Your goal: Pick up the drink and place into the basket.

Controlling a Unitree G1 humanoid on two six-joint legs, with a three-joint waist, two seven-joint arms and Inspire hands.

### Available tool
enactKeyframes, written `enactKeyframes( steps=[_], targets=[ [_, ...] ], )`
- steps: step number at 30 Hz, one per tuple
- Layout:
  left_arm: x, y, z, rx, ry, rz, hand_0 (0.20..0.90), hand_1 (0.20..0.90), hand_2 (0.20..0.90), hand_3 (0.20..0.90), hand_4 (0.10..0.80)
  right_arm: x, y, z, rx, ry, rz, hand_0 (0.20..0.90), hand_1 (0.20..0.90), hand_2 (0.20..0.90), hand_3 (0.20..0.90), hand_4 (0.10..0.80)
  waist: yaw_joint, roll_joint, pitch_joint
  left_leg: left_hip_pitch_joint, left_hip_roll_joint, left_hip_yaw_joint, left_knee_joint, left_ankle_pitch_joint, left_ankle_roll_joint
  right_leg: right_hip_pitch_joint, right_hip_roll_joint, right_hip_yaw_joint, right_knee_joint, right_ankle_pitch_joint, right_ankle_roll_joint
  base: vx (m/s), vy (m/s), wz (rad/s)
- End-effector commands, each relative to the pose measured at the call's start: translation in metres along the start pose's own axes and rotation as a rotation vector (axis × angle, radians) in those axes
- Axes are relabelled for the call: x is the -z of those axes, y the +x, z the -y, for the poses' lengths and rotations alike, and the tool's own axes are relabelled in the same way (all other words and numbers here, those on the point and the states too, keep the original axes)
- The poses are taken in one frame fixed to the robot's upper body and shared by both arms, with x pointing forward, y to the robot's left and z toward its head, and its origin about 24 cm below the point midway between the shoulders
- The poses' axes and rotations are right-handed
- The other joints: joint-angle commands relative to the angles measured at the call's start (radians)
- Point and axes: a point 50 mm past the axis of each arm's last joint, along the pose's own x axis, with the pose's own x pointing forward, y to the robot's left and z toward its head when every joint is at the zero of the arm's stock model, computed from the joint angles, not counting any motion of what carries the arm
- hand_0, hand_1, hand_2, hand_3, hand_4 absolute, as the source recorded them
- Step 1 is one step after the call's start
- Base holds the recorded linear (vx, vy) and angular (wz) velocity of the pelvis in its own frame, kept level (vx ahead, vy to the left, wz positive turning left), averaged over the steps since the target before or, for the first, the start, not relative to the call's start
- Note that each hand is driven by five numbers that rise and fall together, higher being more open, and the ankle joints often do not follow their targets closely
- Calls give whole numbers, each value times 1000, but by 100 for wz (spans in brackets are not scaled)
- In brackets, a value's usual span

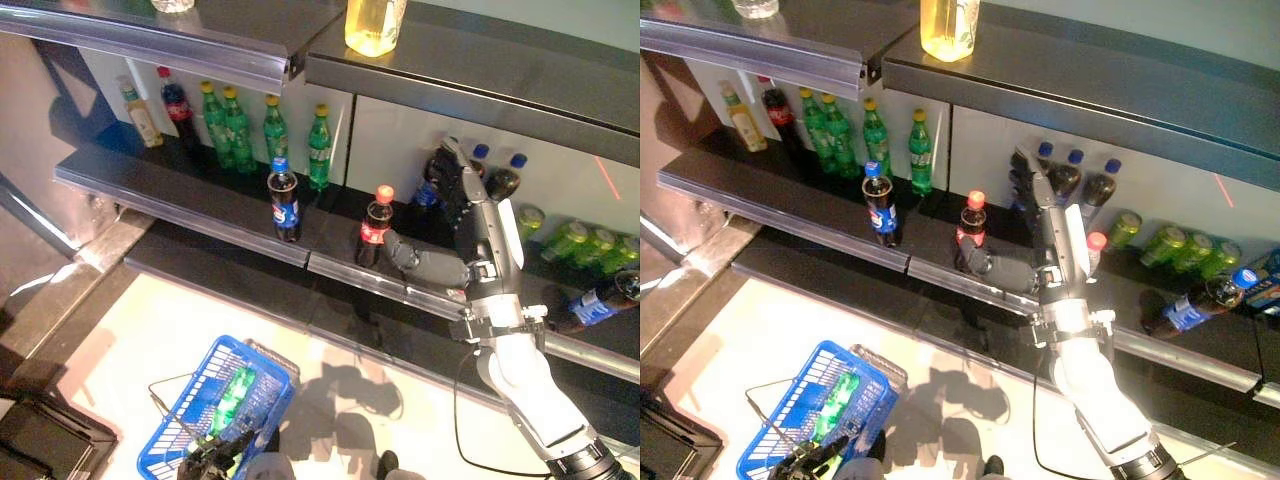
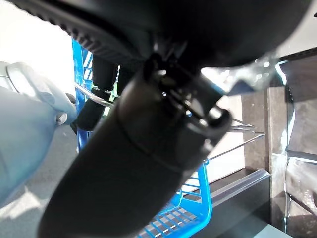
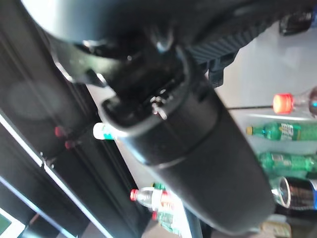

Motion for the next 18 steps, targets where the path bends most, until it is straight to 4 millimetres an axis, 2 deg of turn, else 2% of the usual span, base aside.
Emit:
enactKeyframes(
  steps=[1,4,7,14,18],
  targets=[
    [-16,-1,-8,18,44,146,300,300,300,200,100,-39,26,9,264,51,254,900,900,900,900,800,36,19,-23,-68,3,-46,180,-92,-9,-111,-13,-10,218,-83,-39,51,145,12],
    [-15,-2,-3,27,42,147,300,300,300,200,100,-38,27,9,342,46,264,900,900,900,900,800,39,29,-3,-87,-8,-52,197,-94,-6,-130,-21,-12,241,-88,-42,1,90,10],
    [-22,-1,2,55,40,171,300,300,300,200,100,-36,35,8,401,22,260,900,900,900,900,800,49,48,50,-127,-39,-69,228,-95,2,-167,-44,-16,278,-89,-46,-46,106,7],
    [-32,0,8,93,37,206,300,300,300,200,100,-31,46,7,437,-10,230,900,900,900,900,800,52,63,119,-184,-62,-79,287,-100,9,-209,-67,-14,324,-88,-51,-12,64,5],
    [-43,-1,22,152,37,250,300,300,300,200,100,-29,52,7,485,-23,226,900,900,900,900,800,55,67,167,-226,-72,-84,321,-104,16,-241,-73,-8,348,-85,-55,-25,26,4]
  ],
)
